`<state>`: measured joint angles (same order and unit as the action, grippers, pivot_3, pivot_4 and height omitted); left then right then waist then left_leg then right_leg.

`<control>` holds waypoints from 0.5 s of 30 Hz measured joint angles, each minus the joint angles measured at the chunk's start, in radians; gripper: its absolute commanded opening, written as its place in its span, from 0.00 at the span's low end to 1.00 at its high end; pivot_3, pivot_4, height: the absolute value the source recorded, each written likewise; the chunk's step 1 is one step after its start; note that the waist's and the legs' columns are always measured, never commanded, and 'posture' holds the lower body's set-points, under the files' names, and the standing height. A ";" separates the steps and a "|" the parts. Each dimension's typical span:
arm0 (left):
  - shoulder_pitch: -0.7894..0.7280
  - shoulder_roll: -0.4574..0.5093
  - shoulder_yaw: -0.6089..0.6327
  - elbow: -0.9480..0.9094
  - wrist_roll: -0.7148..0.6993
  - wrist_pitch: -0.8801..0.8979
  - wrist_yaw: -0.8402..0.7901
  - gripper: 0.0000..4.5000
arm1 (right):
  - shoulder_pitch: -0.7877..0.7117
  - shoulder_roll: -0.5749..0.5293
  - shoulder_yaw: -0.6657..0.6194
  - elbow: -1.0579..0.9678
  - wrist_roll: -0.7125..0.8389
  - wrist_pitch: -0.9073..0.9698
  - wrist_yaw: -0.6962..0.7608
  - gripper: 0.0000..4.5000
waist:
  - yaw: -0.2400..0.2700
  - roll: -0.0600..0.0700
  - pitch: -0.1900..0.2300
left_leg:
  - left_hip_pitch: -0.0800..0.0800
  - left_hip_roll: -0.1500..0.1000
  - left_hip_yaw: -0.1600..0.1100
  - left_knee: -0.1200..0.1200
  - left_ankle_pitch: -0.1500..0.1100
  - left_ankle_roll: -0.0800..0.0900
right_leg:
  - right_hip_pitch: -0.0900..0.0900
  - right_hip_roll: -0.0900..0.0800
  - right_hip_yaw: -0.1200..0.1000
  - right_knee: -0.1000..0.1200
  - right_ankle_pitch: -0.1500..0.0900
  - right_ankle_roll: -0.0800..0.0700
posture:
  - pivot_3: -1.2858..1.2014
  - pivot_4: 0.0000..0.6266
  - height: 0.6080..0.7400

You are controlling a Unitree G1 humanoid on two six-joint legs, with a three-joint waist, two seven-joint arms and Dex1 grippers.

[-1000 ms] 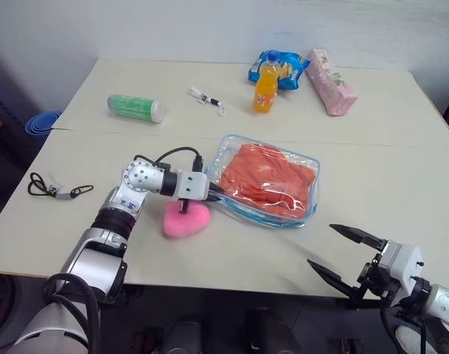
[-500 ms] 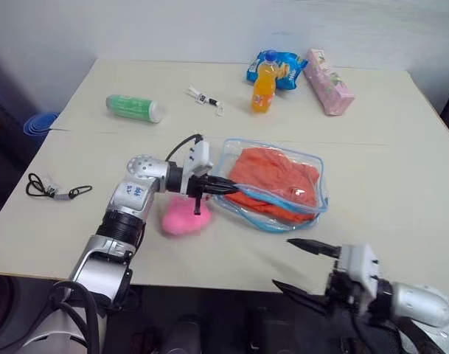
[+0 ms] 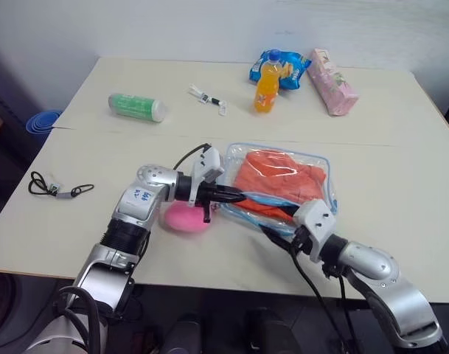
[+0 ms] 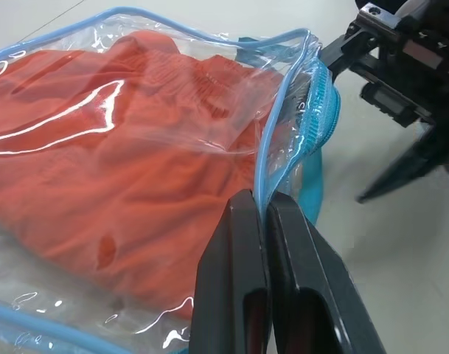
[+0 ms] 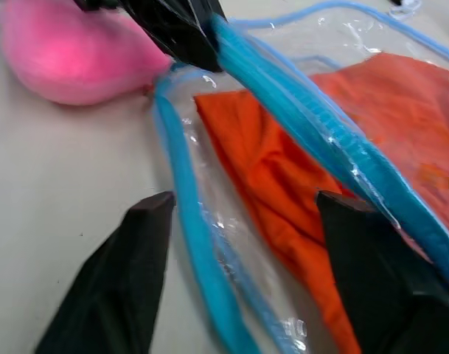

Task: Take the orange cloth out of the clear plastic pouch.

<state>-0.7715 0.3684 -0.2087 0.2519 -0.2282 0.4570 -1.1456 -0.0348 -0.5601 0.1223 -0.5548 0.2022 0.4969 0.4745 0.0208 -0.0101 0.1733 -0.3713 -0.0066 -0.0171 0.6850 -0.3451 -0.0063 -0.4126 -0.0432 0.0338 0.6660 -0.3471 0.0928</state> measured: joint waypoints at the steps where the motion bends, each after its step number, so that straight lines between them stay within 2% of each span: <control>1: 0.001 0.000 0.000 -0.003 0.000 0.000 0.001 0.00 | -0.006 -0.003 0.011 0.013 -0.025 -0.006 -0.004 0.64 | 0.000 0.000 0.000 | 0.000 0.000 0.000 0.000 0.000 0.000 | 0.000 0.000 0.000 0.000 0.000 0.000 | 0.52 0.24 1.00; 6: 0.010 -0.002 0.000 -0.007 -0.002 0.013 0.011 0.00 | -0.063 -0.029 0.113 0.076 -0.178 -0.061 -0.006 0.64 | -0.002 0.000 0.000 | 0.000 0.000 0.000 0.000 0.000 0.000 | -0.001 0.000 0.000 0.001 0.000 0.000 | 0.52 0.24 1.00; 15: 0.016 -0.007 0.001 -0.038 -0.008 0.047 0.024 0.00 | -0.161 -0.038 0.204 0.170 -0.398 -0.149 -0.009 0.64 | -0.008 0.000 0.000 | 0.000 0.000 0.000 0.000 0.000 -0.001 | -0.001 0.000 0.000 0.001 0.000 0.000 | 0.52 0.24 1.00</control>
<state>-0.7557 0.3617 -0.2078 0.2142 -0.2361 0.5040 -1.1214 -0.1959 -0.5986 0.3258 -0.3846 -0.1958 0.3478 0.4650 0.0132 -0.0101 0.1733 -0.3714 -0.0068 -0.0168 0.6850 -0.3448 -0.0068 -0.4134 -0.0430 0.0339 0.6671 -0.3471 0.0928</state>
